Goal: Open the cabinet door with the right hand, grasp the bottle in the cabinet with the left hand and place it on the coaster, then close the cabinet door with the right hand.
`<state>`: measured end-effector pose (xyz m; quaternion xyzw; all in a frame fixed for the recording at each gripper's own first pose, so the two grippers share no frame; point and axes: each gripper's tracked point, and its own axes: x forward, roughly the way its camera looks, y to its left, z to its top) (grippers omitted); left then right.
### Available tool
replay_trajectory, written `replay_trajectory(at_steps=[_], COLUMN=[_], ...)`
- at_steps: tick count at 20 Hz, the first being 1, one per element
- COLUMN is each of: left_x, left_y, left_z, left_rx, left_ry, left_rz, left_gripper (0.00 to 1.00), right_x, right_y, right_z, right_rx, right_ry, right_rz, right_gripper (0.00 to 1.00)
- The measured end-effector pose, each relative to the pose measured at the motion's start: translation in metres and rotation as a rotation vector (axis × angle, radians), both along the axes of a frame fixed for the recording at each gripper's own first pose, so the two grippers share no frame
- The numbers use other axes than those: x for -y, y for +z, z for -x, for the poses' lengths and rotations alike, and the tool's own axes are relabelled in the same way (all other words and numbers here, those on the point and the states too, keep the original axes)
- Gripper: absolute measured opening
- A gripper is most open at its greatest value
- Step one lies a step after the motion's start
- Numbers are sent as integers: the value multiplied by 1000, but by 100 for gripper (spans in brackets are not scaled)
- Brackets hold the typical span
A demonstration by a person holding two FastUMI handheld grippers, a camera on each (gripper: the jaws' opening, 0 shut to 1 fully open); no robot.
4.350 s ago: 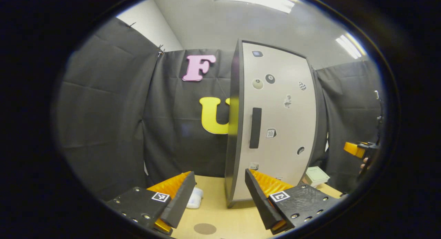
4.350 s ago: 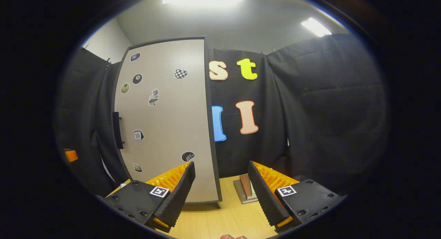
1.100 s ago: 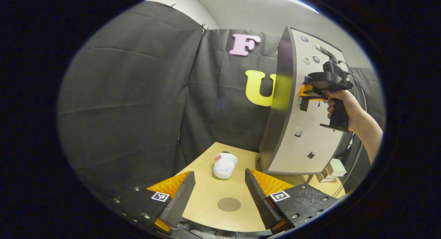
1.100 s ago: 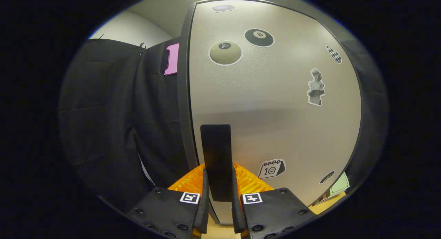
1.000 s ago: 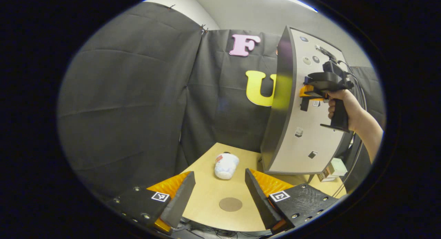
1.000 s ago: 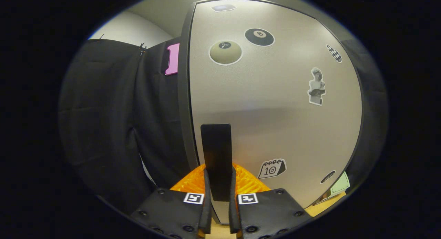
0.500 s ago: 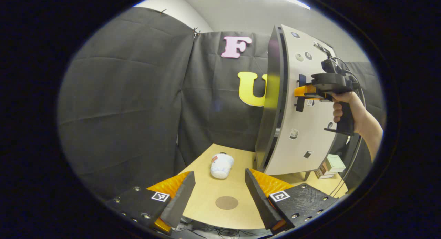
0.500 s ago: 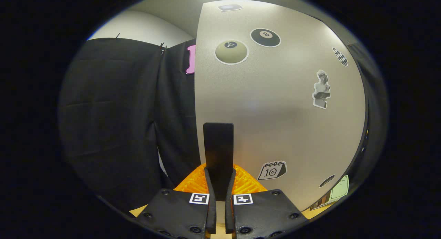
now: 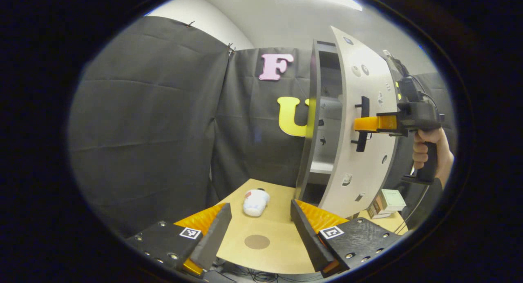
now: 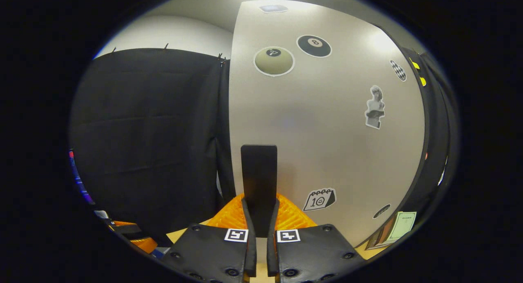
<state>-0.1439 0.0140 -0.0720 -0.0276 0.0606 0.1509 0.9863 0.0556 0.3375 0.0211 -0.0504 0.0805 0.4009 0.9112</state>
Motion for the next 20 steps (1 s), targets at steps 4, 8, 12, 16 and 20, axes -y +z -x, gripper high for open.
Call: replay_trajectory(at_steps=[4, 8, 12, 16, 20], left_x=[23, 43, 81, 128, 170], left_y=[9, 17, 17, 13, 3], left_z=[22, 35, 34, 29, 24], left_rx=[-7, -10, -20, -27, -44], left_ry=[23, 40, 2, -70, -156], left_rz=[-12, -27, -10, -26, -39], left_gripper=[87, 87, 88, 88, 88], right_x=[3, 6, 12, 21, 32], right_y=[1, 0, 1, 0, 3], right_z=[-1, -3, -7, -11, -14], right_rx=[-11, -25, -32, -40, -31], right_ry=[38, 73, 60, -2, -87], right_rz=[-9, -23, -42, -58, -63], right_gripper=[10, 12, 12, 10, 11])
